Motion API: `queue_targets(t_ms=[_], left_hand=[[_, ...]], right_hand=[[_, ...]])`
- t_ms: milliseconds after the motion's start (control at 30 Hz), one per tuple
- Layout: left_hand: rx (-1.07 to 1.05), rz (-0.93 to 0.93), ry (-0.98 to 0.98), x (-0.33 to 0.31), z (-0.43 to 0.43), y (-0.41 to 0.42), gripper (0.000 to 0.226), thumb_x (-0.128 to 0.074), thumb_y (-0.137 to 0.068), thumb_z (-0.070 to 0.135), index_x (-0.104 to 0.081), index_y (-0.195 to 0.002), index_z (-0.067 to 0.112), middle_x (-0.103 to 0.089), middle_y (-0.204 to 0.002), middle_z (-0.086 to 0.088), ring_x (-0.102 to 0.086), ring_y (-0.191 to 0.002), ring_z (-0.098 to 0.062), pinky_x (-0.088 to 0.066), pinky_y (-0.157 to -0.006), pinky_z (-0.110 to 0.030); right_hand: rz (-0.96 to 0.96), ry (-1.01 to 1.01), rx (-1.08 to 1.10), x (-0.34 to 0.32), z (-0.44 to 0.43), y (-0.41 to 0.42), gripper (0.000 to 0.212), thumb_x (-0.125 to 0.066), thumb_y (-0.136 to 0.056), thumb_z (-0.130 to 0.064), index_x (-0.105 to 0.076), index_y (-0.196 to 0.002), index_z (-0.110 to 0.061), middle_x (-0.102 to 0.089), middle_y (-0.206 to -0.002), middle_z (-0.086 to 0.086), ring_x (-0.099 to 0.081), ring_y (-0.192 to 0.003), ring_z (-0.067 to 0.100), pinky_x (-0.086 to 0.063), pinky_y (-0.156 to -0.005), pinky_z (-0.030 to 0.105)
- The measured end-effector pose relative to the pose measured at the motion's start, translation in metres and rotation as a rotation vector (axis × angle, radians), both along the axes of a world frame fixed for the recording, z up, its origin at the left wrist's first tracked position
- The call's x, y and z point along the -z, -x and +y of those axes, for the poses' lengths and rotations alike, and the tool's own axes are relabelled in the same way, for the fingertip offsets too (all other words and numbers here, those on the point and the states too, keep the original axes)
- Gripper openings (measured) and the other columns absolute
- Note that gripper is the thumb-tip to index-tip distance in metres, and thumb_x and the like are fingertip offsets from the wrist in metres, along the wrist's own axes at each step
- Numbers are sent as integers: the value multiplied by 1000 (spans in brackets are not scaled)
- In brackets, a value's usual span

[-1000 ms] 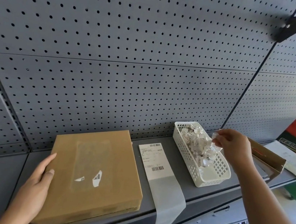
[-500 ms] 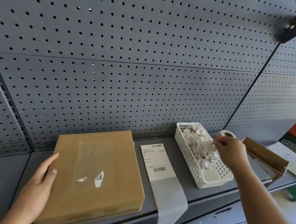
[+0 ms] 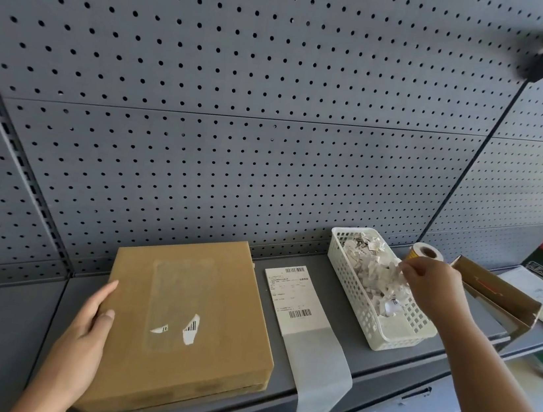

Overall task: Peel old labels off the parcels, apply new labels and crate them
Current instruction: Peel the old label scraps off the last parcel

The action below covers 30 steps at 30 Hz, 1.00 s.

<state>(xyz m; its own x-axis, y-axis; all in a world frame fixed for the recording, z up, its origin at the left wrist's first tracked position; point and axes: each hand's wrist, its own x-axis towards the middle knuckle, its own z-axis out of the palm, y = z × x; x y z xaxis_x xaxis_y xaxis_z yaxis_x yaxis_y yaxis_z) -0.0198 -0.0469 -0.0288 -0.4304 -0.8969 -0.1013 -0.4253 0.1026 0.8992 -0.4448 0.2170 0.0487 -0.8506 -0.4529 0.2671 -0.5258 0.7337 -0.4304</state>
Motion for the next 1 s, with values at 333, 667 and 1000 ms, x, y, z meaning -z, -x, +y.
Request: queue_targets(t_ms=[333,667,1000], left_hand=[[-22,-44,24,-5,4,0,40,-34,-108,34,-39,-142,56,-50,-97,26,-39,-69,-6,-35,-63,-33],[-15,-24,5,-8,6,0,41,-34,-108,33,-38,-144,53,-41,-143,21,-55,-97,-2,-38,-84,-37],[-11,5,11,-1,3,-2,43,-34,-109,32,-37,-148,50,-48,-145,16,-53,-111,-8,-38,-85,-33]], right_hand=[[-164,178,16,-8,2,5,17,-75,-84,-22,-68,-73,-11,-67,-68,6,-52,-54,17,-43,-52,28],[-61,-54,6,-16,8,-1,18,-60,-88,-12,-72,-76,-18,-68,-70,0,-63,-60,18,-50,-51,27],[17,-16,29,-21,15,-5,25,-61,-93,-23,-69,-73,-10,-62,-61,2,-55,-60,17,-35,-53,24]])
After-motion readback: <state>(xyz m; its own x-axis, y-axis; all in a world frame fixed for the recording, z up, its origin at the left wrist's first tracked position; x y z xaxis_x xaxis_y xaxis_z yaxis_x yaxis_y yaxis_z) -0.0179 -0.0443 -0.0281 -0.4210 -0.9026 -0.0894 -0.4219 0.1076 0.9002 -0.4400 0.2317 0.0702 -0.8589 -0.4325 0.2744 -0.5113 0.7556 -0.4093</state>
